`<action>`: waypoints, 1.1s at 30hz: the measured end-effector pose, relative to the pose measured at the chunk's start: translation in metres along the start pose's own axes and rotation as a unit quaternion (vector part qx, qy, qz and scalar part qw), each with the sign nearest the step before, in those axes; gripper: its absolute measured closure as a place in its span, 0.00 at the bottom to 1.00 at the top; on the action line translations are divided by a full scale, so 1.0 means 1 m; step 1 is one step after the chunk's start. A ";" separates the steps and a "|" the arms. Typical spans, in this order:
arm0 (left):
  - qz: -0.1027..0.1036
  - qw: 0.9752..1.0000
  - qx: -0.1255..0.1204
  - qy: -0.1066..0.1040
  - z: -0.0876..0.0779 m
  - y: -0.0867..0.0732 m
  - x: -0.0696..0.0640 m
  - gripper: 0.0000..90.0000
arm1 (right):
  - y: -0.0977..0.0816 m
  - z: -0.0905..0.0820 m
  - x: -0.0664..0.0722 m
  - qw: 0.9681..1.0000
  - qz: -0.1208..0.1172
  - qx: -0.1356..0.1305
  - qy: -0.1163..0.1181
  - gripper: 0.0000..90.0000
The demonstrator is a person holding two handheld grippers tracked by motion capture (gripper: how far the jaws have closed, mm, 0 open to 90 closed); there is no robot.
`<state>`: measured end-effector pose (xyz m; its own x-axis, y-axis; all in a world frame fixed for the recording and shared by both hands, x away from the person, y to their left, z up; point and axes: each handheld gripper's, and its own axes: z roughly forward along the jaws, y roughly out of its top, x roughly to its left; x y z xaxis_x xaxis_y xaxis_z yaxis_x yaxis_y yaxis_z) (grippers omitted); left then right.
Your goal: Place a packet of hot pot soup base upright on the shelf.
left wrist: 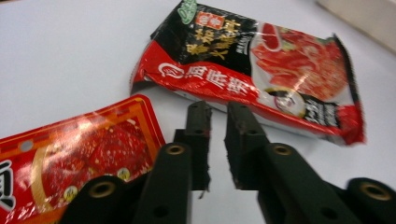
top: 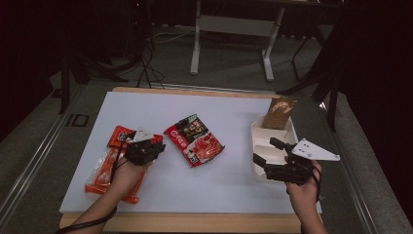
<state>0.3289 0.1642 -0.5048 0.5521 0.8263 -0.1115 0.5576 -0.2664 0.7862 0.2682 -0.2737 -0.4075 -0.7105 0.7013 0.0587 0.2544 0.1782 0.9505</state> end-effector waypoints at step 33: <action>-0.010 0.995 0.101 -0.003 0.059 0.016 -0.010 0.99 | -0.004 0.003 0.000 1.000 -0.004 0.010 0.006 0.16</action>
<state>0.3691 0.1220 -0.5271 0.5435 0.8292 -0.1300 0.6809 -0.3450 0.6460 0.2689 -0.2720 -0.4123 -0.7203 0.6915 0.0548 0.2615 0.1976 0.9447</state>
